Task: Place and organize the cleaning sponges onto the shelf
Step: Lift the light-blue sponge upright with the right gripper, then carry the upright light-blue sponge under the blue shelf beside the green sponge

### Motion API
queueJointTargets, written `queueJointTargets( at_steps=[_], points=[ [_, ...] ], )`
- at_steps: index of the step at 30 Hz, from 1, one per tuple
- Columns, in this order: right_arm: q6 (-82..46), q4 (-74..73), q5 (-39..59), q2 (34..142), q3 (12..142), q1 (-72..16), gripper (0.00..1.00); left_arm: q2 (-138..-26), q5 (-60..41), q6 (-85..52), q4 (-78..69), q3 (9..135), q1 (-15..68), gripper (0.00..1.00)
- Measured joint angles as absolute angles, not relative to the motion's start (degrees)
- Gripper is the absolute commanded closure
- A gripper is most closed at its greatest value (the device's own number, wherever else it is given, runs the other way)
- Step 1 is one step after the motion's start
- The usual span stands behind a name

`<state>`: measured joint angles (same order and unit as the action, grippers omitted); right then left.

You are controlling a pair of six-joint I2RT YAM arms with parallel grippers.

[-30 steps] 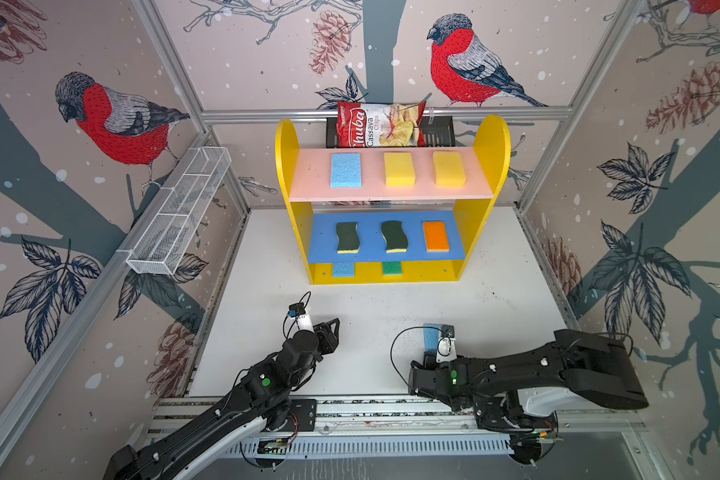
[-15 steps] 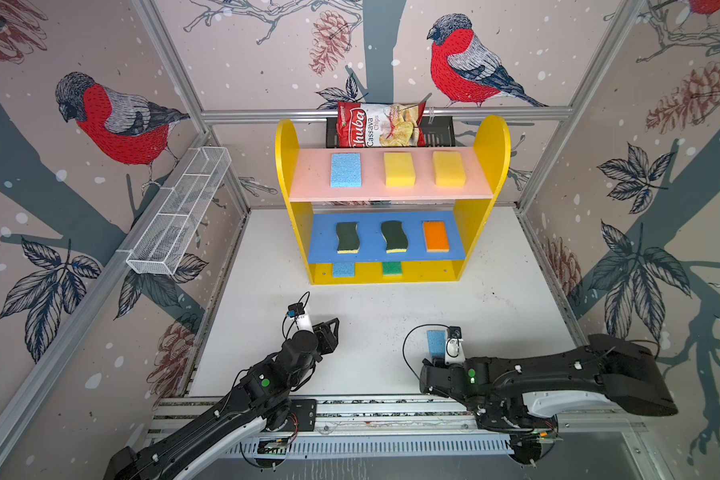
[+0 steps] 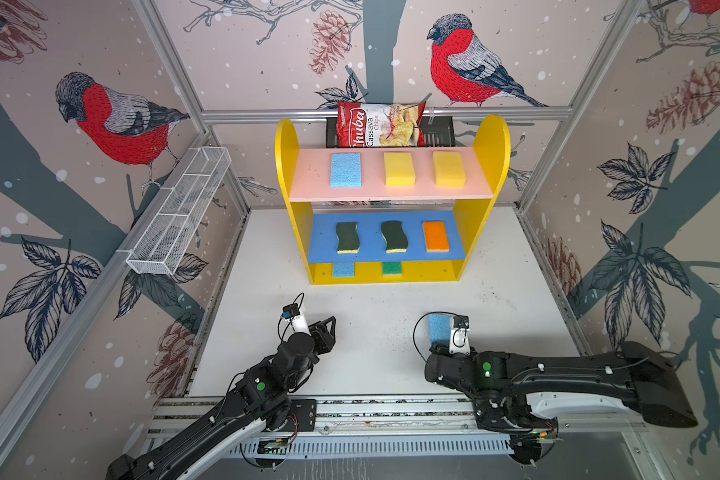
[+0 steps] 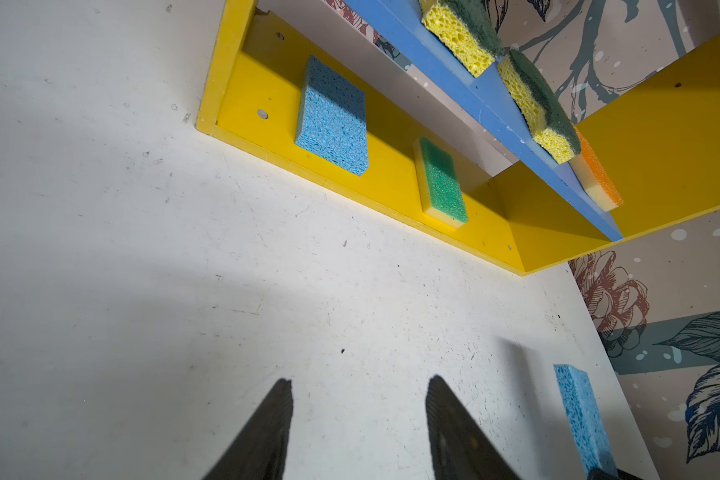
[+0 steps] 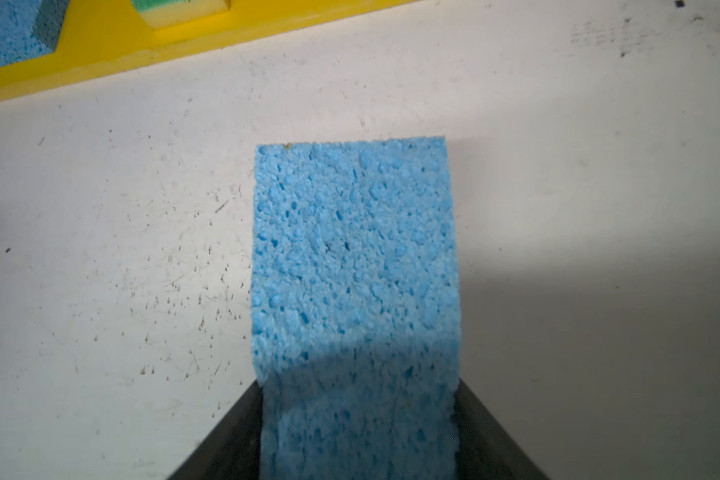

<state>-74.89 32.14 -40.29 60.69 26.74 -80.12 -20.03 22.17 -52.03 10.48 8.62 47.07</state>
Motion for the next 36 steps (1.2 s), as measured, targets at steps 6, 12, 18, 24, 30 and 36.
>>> queueJointTargets(
  at_steps=[6, 12, 18, 24, 30, 36],
  points=[
    [-68.7, 29.7, -41.9, 59.5, 26.8, -74.0, 0.33, -21.5, 22.6, -51.0, 10.4, 8.6, 47.1, 0.47],
    [-59.9, 24.3, -41.9, 59.2, 26.8, -67.3, 0.34, -23.0, 22.8, -49.9, 9.2, 8.6, 47.0, 0.47],
    [-52.4, 18.0, -41.0, 61.6, 27.1, -62.4, 0.34, -24.5, 24.1, -48.5, 7.6, 8.6, 46.8, 0.47],
    [-46.9, 13.0, -38.9, 66.9, 29.4, -58.2, 0.34, -26.7, 24.5, -46.9, 5.5, 9.1, 46.3, 0.47],
    [-42.2, 9.5, -35.5, 72.2, 32.5, -52.7, 0.35, -28.4, 25.3, -45.0, 4.3, 10.4, 46.0, 0.47],
    [-38.1, 6.1, -32.5, 78.2, 35.4, -48.5, 0.35, -29.0, 25.7, -44.5, 3.3, 11.0, 45.3, 0.47]
  ],
)
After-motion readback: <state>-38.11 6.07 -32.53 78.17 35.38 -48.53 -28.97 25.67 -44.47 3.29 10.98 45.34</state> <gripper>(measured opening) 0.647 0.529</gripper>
